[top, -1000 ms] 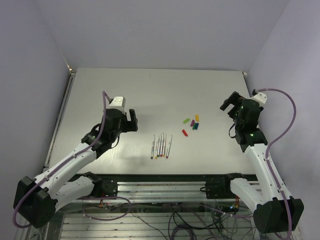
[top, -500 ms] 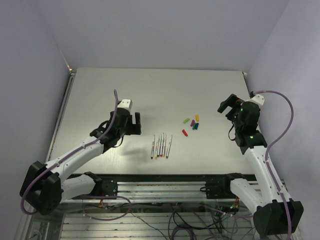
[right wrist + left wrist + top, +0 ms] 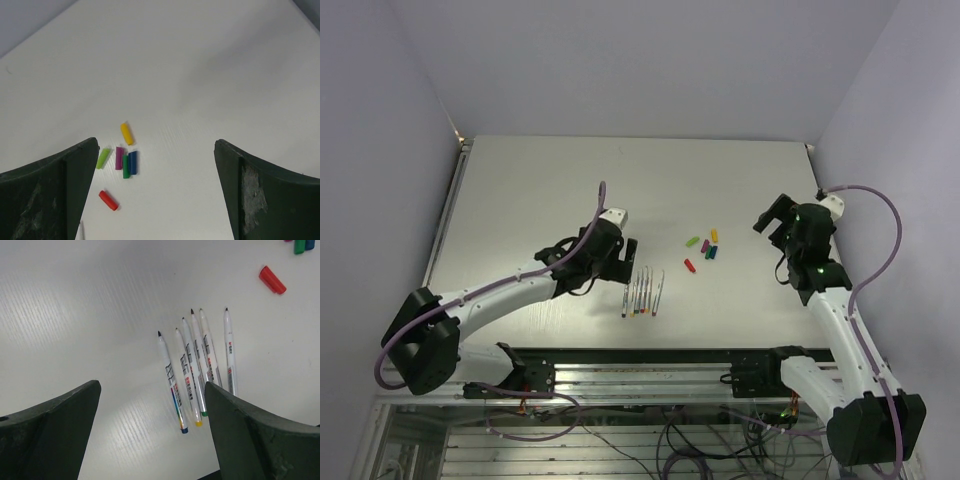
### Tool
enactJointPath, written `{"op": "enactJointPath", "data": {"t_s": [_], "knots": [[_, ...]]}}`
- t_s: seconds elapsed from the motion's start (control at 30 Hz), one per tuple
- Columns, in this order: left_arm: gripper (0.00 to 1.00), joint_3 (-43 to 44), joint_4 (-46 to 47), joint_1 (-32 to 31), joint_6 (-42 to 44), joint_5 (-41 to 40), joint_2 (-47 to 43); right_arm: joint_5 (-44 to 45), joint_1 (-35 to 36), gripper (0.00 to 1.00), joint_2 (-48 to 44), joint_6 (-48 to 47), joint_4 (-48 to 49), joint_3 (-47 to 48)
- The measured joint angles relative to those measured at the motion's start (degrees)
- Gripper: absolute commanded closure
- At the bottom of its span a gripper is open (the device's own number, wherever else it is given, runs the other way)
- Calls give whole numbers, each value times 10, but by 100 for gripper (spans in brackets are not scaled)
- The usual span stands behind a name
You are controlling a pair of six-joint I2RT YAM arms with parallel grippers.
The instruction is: Insert the pens into the pen caps
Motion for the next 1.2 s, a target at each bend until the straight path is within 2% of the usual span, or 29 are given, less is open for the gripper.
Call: {"op": "enactJointPath", "data": {"t_s": [0.1, 0.17, 0.2, 0.23, 0.27, 0.3, 0.33, 0.37, 0.4, 0.63, 1.0, 1.2], "knots": [[5, 17, -3, 0, -2, 2, 11, -3, 0, 0, -14, 0, 8, 0], [18, 24, -6, 0, -4, 2, 20, -10, 0, 0, -15, 0, 11, 0], [37, 25, -7, 0, -7, 2, 25, -14, 0, 0, -12, 0, 11, 0], [67, 27, -10, 0, -10, 2, 31, -18, 0, 0, -9, 0, 11, 0], [73, 28, -13, 0, -13, 2, 38, -21, 0, 0, -6, 0, 10, 0], [69, 28, -16, 0, -19, 3, 43, -21, 0, 0, -3, 1, 9, 0], [60, 28, -22, 0, -16, 5, 51, -21, 0, 0, -3, 1, 7, 0], [56, 28, -26, 0, -17, 7, 57, -20, 0, 0, -2, 1, 6, 0], [54, 28, -30, 0, -18, 8, 62, -18, 0, 0, -3, 1, 5, 0], [54, 27, -37, -12, -34, 12, 71, 1, 0, 0, -8, -4, -3, 0], [55, 19, -31, -71, -65, -7, 134, 6, 0, 0, -16, -6, -9, -1], [55, 17, -30, -76, -71, -21, 153, 6, 0, 0, -21, -5, -9, -3]]}}
